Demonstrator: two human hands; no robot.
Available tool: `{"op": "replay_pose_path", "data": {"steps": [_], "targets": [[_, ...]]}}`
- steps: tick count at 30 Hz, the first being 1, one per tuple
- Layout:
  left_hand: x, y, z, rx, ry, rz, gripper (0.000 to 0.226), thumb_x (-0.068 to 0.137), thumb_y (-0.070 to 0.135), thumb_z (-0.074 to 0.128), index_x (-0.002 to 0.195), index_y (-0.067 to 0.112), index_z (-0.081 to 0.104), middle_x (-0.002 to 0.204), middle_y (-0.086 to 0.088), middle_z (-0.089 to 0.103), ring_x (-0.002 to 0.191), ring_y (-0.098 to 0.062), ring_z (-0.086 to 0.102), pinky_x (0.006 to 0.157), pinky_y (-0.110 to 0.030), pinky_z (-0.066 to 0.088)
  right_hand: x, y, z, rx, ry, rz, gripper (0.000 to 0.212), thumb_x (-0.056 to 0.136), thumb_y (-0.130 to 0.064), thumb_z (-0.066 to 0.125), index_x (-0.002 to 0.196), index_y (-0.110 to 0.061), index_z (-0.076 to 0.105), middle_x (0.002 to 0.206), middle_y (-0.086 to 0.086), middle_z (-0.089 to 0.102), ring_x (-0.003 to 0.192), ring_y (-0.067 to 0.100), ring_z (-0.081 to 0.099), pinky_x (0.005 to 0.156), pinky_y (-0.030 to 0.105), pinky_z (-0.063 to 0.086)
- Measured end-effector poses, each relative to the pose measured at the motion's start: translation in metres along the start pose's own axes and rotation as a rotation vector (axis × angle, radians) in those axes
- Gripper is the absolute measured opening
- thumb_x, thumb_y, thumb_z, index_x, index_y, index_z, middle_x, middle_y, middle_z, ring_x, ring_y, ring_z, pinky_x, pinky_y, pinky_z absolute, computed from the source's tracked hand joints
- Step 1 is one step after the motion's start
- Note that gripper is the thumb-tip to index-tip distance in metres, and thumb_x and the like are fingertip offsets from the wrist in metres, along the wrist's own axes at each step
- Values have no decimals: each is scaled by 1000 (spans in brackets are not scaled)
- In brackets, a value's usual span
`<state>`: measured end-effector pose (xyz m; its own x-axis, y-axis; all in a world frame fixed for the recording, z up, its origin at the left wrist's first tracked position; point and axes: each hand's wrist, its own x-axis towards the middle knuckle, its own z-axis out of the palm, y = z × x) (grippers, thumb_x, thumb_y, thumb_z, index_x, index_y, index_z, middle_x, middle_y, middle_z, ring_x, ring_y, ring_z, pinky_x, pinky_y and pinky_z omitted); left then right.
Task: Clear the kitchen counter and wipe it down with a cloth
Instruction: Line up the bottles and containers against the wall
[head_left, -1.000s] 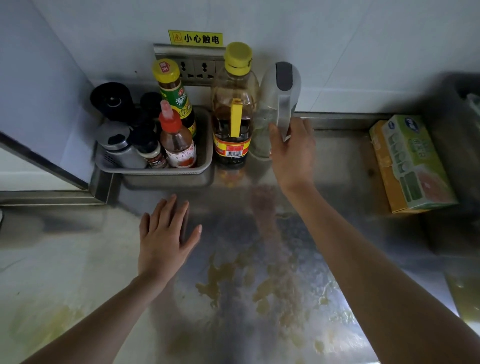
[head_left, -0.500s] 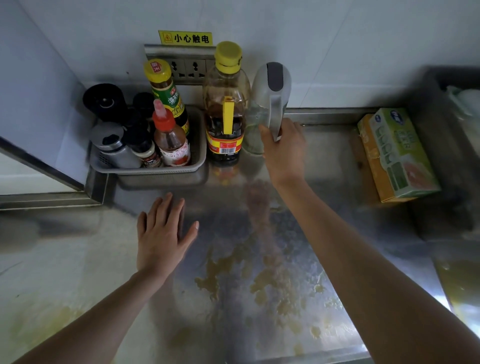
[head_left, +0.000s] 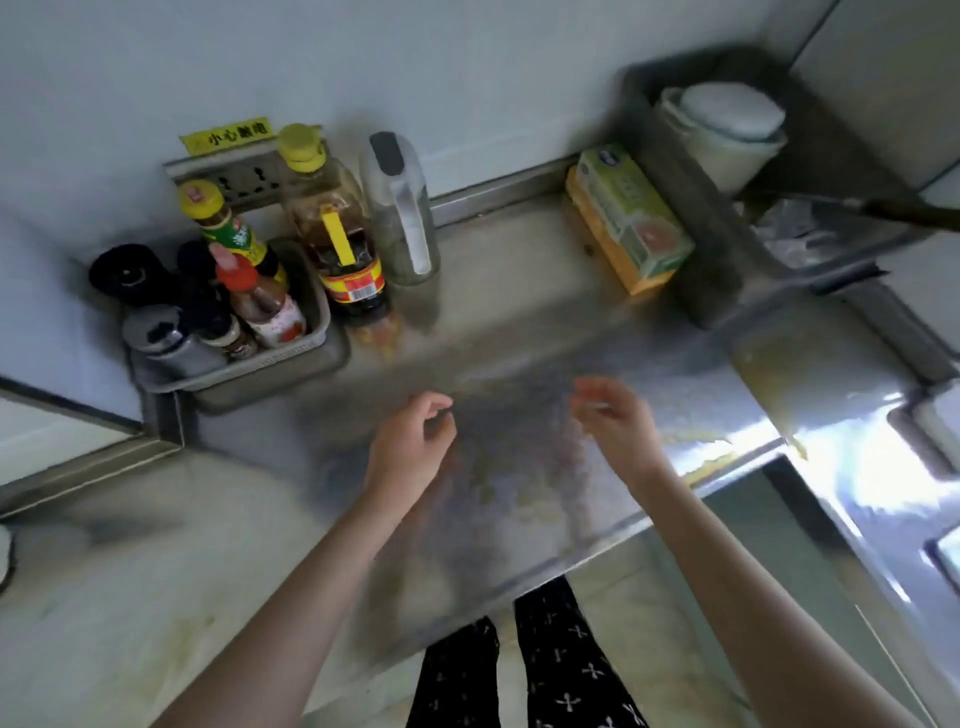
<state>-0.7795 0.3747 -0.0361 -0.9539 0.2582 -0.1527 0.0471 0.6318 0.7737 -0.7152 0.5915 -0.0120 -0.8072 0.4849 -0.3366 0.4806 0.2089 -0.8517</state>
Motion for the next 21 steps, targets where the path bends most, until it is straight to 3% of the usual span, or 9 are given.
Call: {"op": "replay_pose_path", "data": {"steps": [3, 6, 9, 11, 15, 18, 21], "targets": [[-20, 46, 33, -120, -173, 30, 13, 87, 10, 58, 98, 12, 63, 94, 4, 64, 89, -11, 61, 81, -21, 44, -41, 28, -42, -64, 20, 17, 22, 85, -3, 56, 99, -19, 60, 86, -1, 66, 73, 5, 64, 66, 21, 49], [-51, 84, 70, -167, -342, 64, 11, 86, 9, 59, 95, 11, 64, 91, 2, 65, 84, -12, 62, 81, -21, 47, -91, 56, -87, -132, 76, 38, 23, 87, -3, 54, 97, -23, 59, 81, -5, 63, 65, -3, 58, 62, 15, 45], [-87, 106, 104, -148, -490, 114, 8, 85, 5, 60, 92, 7, 64, 86, -2, 64, 71, 3, 58, 72, -6, 43, -134, 95, -128, -140, 183, 96, 21, 87, -2, 54, 97, -19, 62, 86, 2, 66, 77, 14, 61, 70, 25, 46], [-121, 131, 135, -147, -590, 152, 8, 85, 0, 60, 89, 6, 63, 84, -5, 63, 67, 10, 57, 70, -4, 42, -178, 129, -166, -95, 294, 173, 18, 88, -6, 57, 98, -20, 62, 89, -1, 67, 81, 13, 62, 71, 21, 45], [-165, 152, 166, -143, -643, 141, 10, 86, 6, 61, 87, 15, 62, 83, 2, 65, 76, -4, 60, 75, -9, 44, -240, 169, -191, 4, 395, 228, 11, 90, -13, 58, 96, -22, 60, 87, -9, 65, 82, 1, 60, 69, 14, 43], [-229, 180, 204, -153, -753, 139, 15, 85, 5, 61, 83, 19, 62, 83, 3, 65, 79, -8, 61, 78, -13, 45, -313, 212, -211, 89, 504, 294, 11, 90, -12, 58, 96, -21, 62, 89, -8, 66, 84, 2, 60, 71, 9, 44], [-290, 198, 236, -172, -841, 133, 20, 85, 5, 61, 82, 24, 62, 86, 1, 68, 86, -14, 64, 84, -23, 48, -375, 250, -226, 226, 665, 368, 14, 88, -10, 60, 89, -24, 64, 89, -7, 68, 86, 10, 64, 77, 18, 48]]}}
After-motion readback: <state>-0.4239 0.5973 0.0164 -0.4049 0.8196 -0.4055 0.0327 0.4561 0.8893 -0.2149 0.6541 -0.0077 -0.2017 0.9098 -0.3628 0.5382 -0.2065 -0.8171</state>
